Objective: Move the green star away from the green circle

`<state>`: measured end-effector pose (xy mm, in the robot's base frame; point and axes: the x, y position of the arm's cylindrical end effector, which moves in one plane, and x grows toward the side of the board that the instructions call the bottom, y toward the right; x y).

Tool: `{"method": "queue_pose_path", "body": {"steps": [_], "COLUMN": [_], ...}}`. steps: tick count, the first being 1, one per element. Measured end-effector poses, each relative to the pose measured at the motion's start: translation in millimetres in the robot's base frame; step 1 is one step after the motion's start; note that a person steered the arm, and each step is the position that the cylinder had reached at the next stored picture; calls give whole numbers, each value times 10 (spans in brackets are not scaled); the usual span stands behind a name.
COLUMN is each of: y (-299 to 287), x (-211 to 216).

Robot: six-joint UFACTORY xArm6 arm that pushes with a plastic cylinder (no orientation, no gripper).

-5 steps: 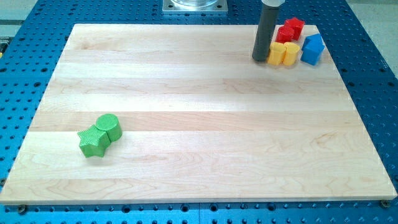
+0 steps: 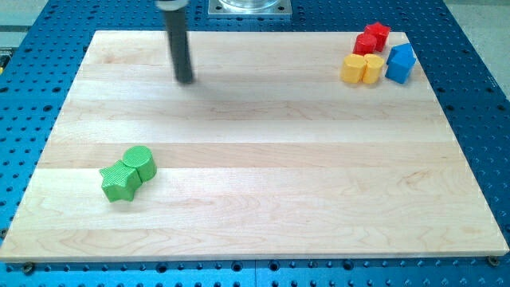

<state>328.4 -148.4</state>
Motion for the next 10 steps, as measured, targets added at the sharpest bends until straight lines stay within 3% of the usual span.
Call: {"method": "queue_pose_path", "body": {"steps": [2,3,4,5,6,10], "y": [-1051,-1341,-1360,-1318,-986,-716], "x": [524,1339,1504,2067,2250,2312]}}
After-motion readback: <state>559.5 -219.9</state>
